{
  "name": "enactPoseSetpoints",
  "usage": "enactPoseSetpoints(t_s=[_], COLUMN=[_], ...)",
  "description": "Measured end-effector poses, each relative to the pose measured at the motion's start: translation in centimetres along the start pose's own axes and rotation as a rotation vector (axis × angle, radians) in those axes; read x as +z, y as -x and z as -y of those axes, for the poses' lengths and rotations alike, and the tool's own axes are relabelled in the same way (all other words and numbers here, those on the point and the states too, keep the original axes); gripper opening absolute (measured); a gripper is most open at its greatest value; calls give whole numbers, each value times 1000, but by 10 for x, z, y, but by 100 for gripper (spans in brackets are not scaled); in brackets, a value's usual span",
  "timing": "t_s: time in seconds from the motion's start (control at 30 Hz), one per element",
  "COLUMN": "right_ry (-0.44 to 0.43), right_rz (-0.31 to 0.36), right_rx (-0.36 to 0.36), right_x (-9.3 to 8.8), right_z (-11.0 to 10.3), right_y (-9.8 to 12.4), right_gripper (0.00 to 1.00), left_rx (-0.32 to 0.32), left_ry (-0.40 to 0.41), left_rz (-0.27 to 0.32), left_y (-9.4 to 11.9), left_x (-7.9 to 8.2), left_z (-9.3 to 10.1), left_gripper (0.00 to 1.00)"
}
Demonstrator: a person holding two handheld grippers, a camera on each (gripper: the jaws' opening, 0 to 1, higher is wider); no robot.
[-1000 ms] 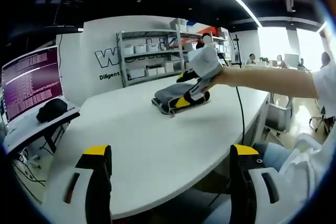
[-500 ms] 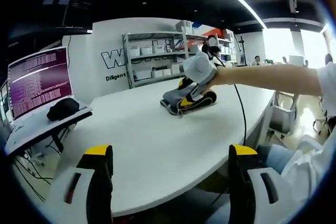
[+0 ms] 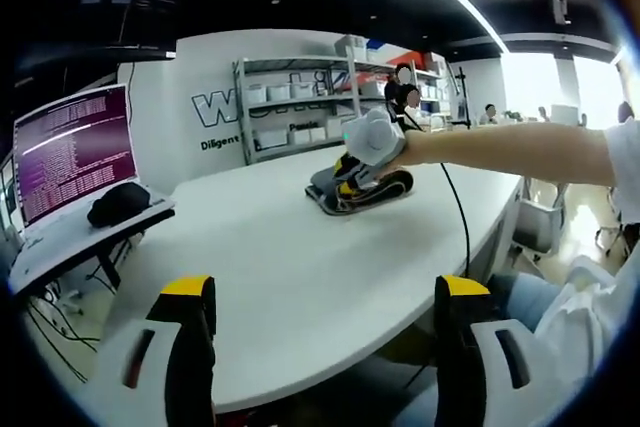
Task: Open the folded towel by lifting each exposed corner and separating the folded layers until the towel lies flat within the target outline without major curled edges
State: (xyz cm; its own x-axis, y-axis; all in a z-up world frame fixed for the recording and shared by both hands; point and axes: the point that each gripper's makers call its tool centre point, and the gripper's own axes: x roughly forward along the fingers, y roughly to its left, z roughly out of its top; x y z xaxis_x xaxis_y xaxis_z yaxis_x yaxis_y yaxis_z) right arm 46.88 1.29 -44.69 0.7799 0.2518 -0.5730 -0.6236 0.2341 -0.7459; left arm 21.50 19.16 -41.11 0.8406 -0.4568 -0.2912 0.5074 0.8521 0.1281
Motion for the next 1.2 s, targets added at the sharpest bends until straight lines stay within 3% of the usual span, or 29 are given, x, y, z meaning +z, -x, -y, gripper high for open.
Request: enactPoseSetpoints(t_s=[0.1,0.3,0.5,0.67,0.83,0.9,1.03,1.2], right_ry=[-17,-59,-150,-234,-301,-349,-392,-465], right_rz=[19,48,89,118,137,153,155,168], right_rx=[-10,-34,-79,-128,-190,-220,-264,-312], right_x=[2,3,3,-4,-17,-23,-34,-46], right_z=[6,20,50,60,80,97,96,110], right_y=[2,7,15,26,41,47,56,66], right_gripper=[1,0,0,0,0,0,0,0], left_rx=[-1,-4,-12,-27,-34,-36,-41,-43], left_ry=[1,-9,-14,-25,-28,-30,-34,-33], left_rz=[0,-12,-16,-27,-25,-25,-27,-30], left_y=[0,-1,-3,-4,-3,-3,-4,-4], left_x=[0,-2,-2,-4,-4,-3,-4,-4], left_z=[0,1,4,8,11,12,13,14], left_gripper=[89,89,89,88,88,88,88,88])
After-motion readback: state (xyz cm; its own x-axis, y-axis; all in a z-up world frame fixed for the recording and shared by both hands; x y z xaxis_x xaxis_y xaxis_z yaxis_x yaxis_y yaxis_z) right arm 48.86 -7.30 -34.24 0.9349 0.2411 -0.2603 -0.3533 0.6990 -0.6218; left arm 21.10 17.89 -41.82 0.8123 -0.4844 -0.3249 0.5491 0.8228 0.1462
